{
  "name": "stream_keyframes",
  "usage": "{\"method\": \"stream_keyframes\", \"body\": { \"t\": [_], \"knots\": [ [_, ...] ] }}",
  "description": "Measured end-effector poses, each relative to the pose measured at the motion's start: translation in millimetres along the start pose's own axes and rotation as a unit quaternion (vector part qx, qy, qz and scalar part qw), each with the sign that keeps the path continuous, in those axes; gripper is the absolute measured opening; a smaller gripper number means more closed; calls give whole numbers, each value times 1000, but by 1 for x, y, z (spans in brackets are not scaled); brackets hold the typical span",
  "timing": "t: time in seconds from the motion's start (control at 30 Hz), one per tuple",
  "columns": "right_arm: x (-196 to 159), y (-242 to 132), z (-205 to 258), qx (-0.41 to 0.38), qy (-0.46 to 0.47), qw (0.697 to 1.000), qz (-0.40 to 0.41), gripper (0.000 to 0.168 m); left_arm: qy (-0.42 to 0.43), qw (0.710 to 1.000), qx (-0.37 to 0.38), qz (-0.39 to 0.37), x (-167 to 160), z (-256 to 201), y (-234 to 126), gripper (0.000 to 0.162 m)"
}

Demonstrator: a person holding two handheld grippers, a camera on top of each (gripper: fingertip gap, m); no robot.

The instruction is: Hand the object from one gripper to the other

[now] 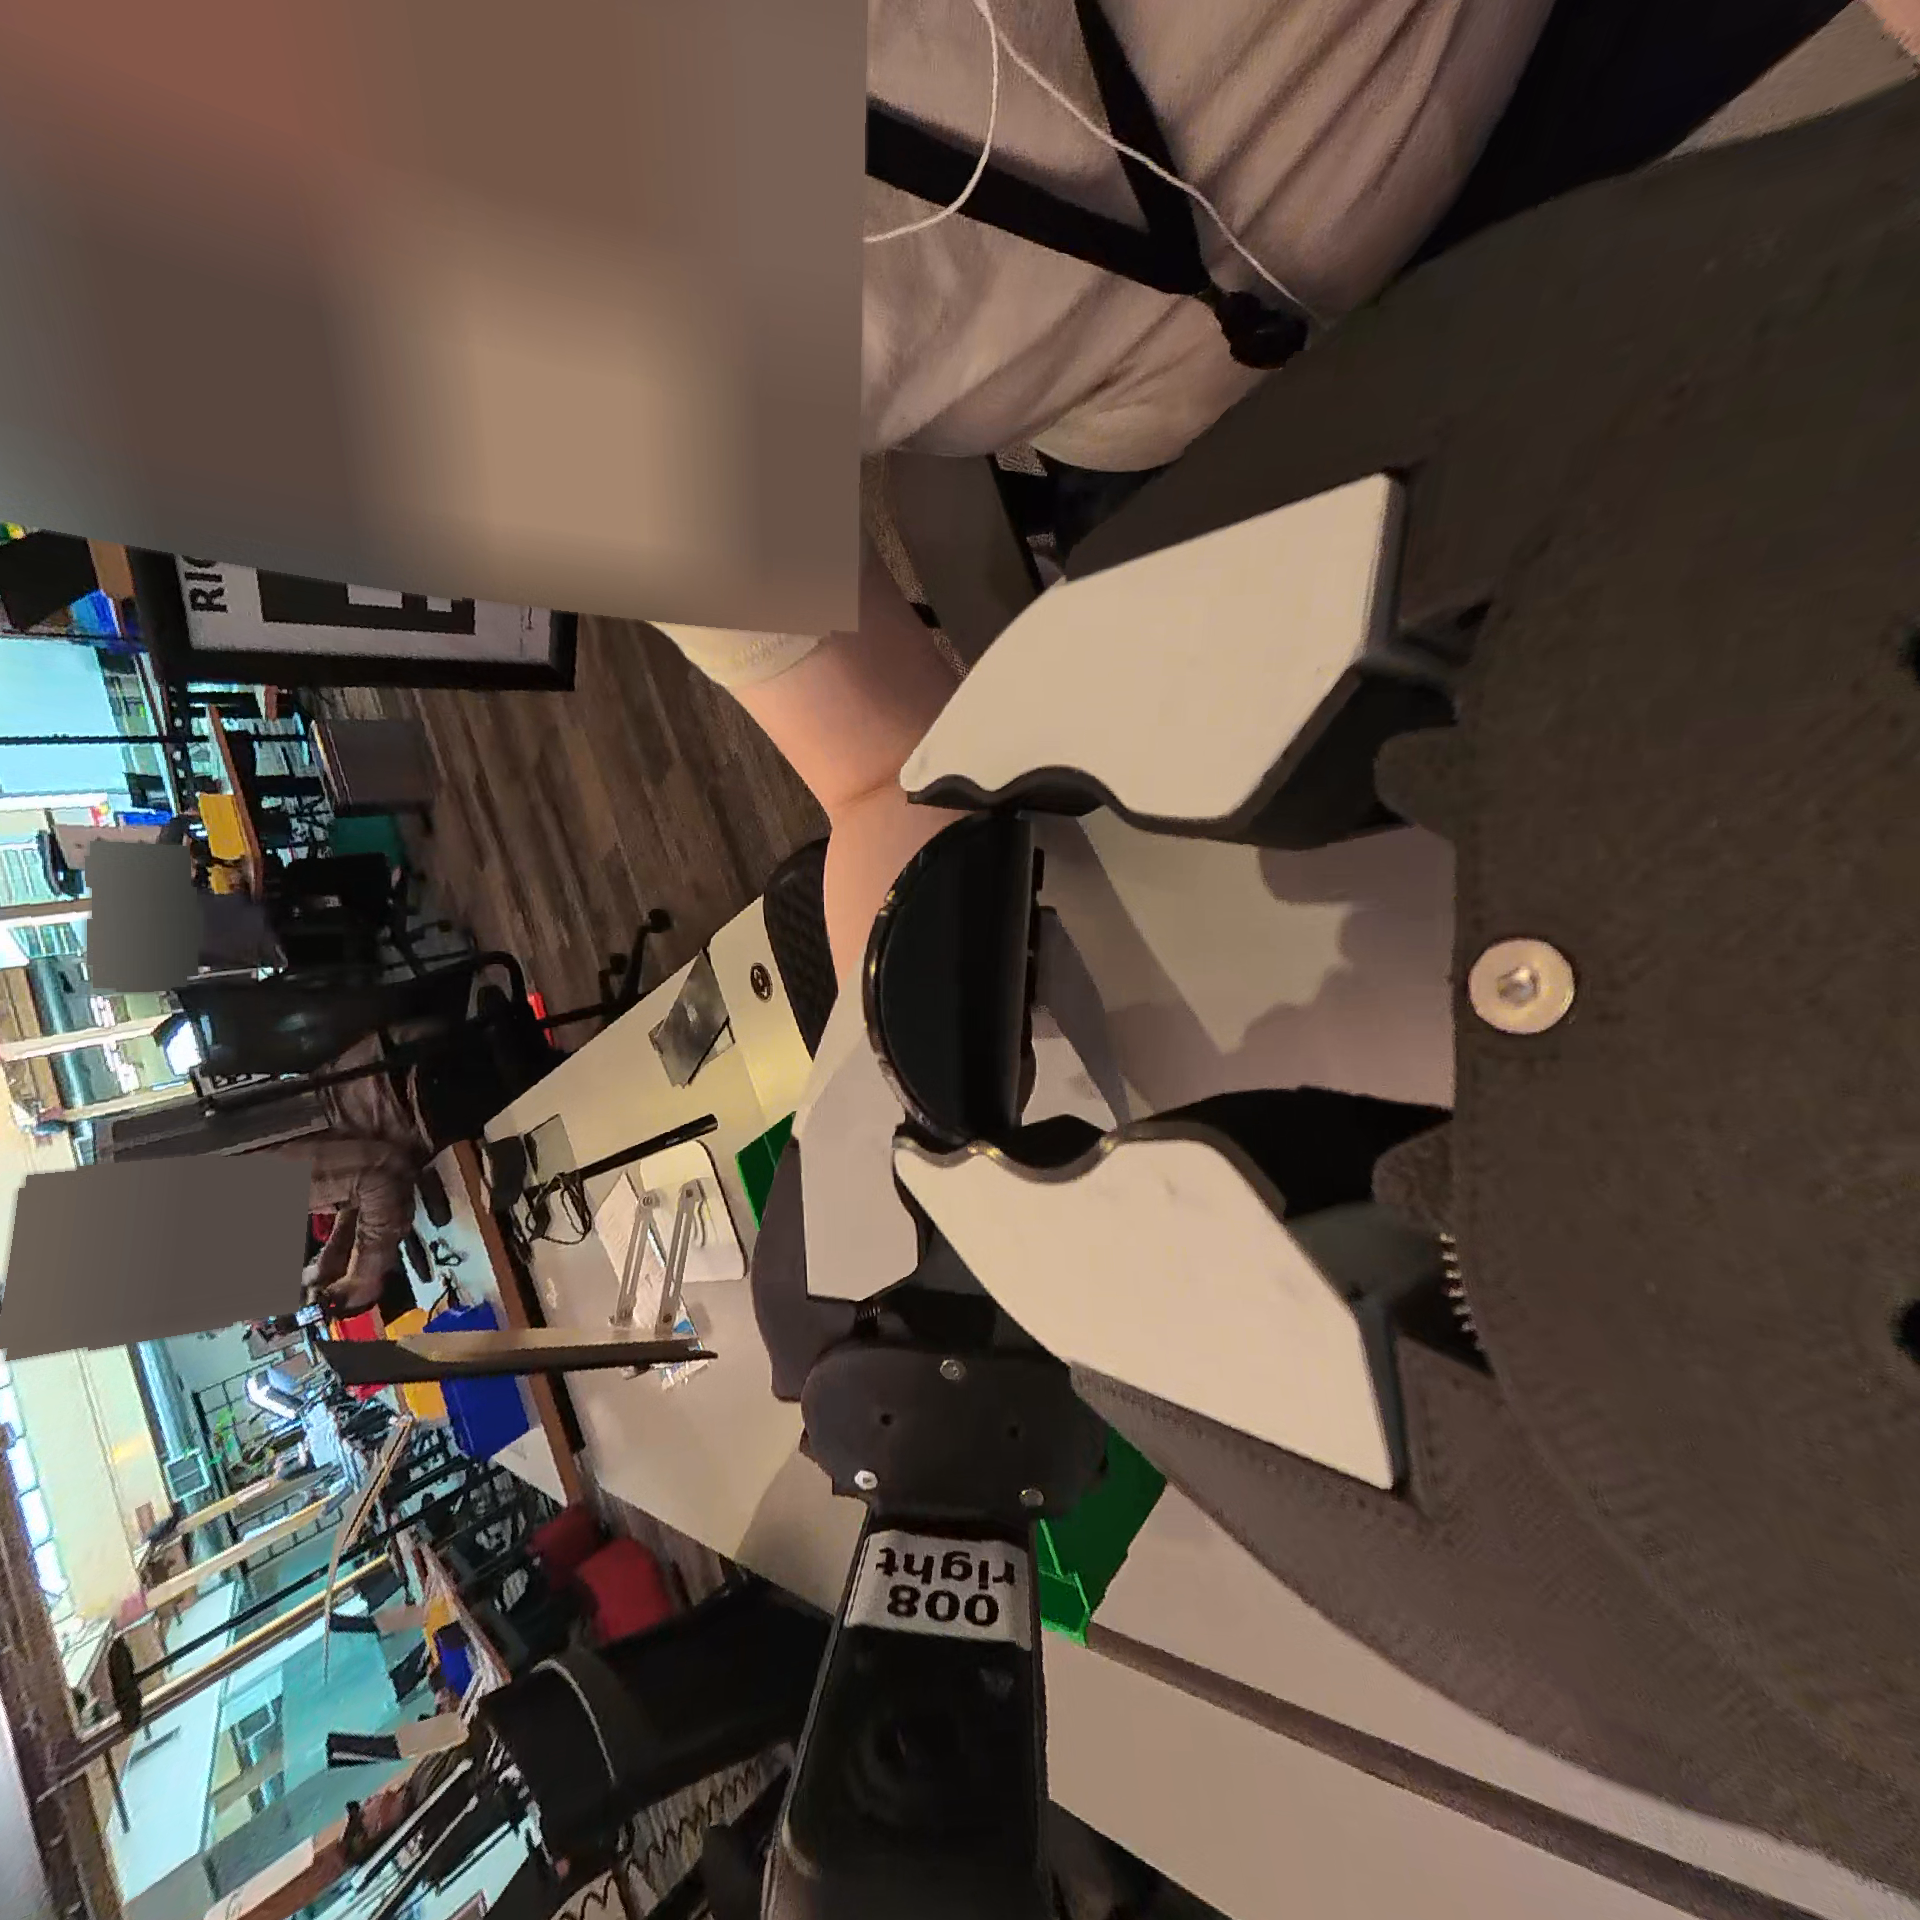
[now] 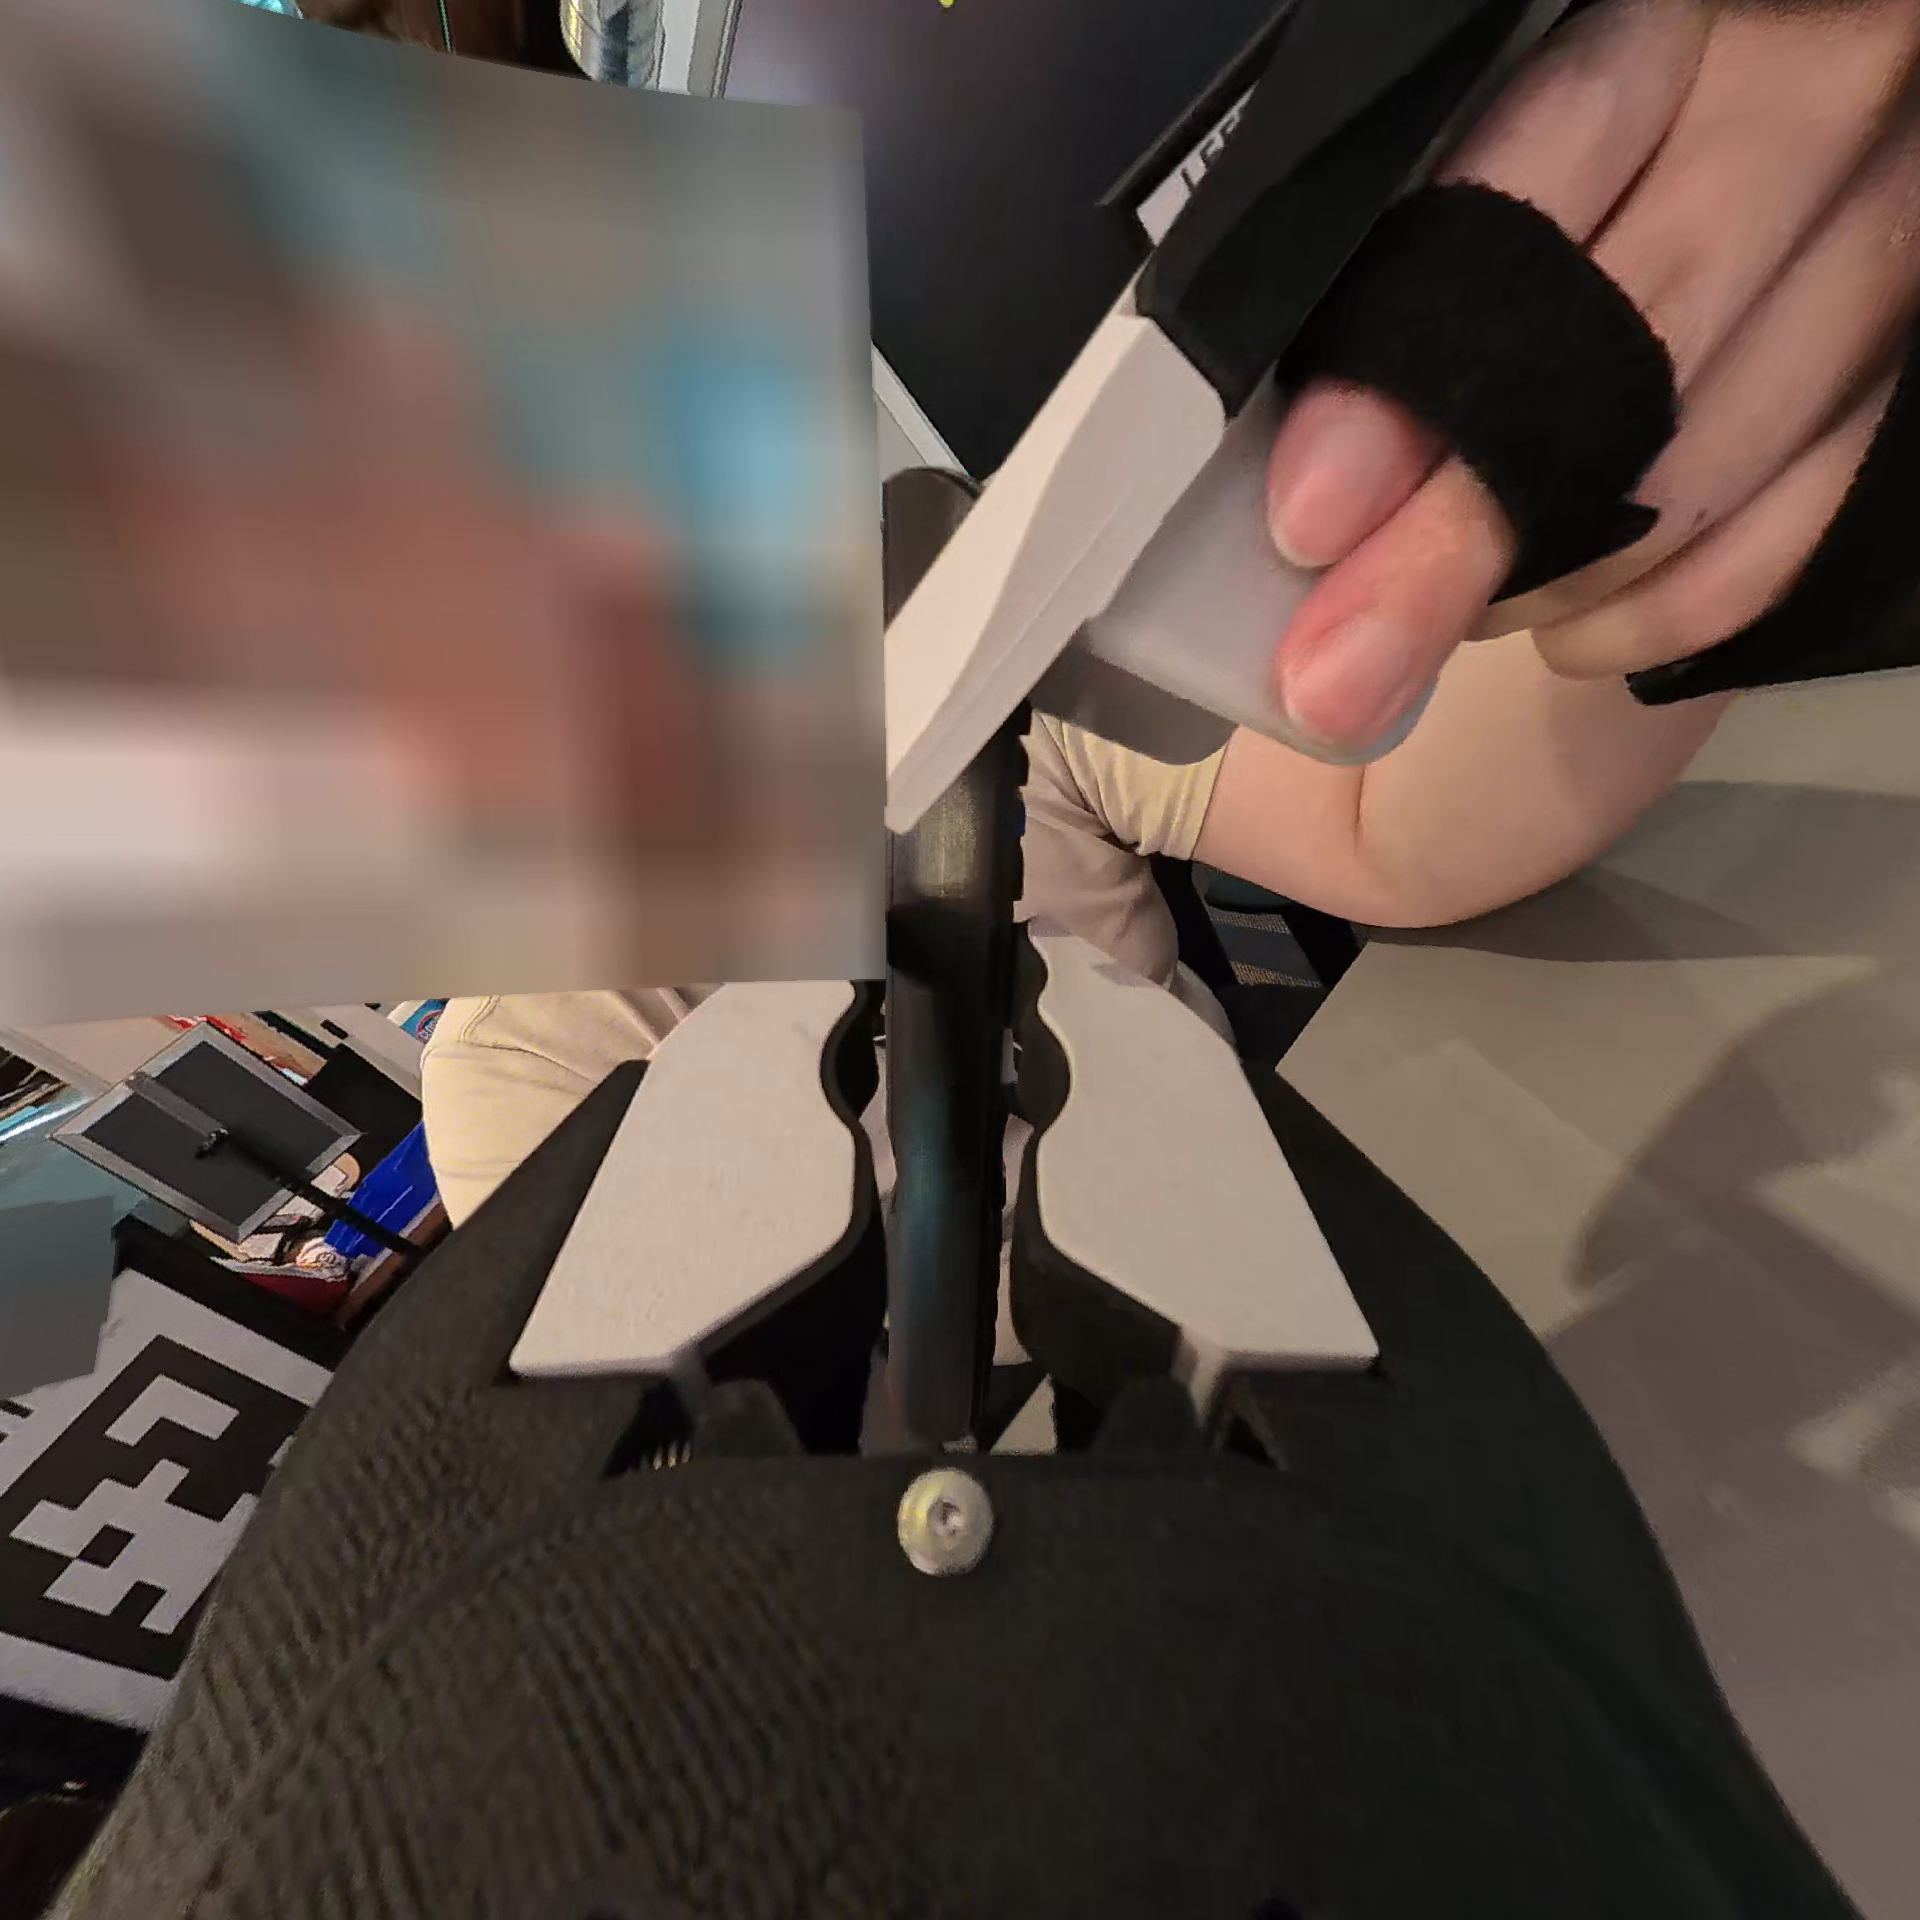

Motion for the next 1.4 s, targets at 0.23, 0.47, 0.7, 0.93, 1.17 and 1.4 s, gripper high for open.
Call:
{"method": "stream_keyframes", "body": {
  "t": [0.23,0.47,0.7,0.93,1.17,1.4],
  "knots": [
    [13,-7,-12,-53,-55,995,-57,31,-24,999,35,-11,9,12,-7,55],
    [12,-2,-27,-67,-71,993,-62,47,-20,999,43,11,7,11,-8,55],
    [-1,20,-38,11,-76,997,-17,38,-20,999,41,2,9,8,-17,55],
    [-3,11,-30,-27,35,999,22,23,-10,991,103,86,-16,9,-40,55],
    [-17,9,-33,-47,72,995,58,24,3,987,90,135,-34,5,-35,61],
    [-35,11,-39,-62,76,989,113,25,32,984,40,169,-49,-5,-20,61]
  ]
}}
Point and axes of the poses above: each gripper's, where its closed fingertips meet, y out along the fingers, x out of its top, z = x × y across the jaws, the point moved 2 cm from there along -y, back along the fingers, and after that the axes turned 6 degrees about -x, right-handed, at the moved point
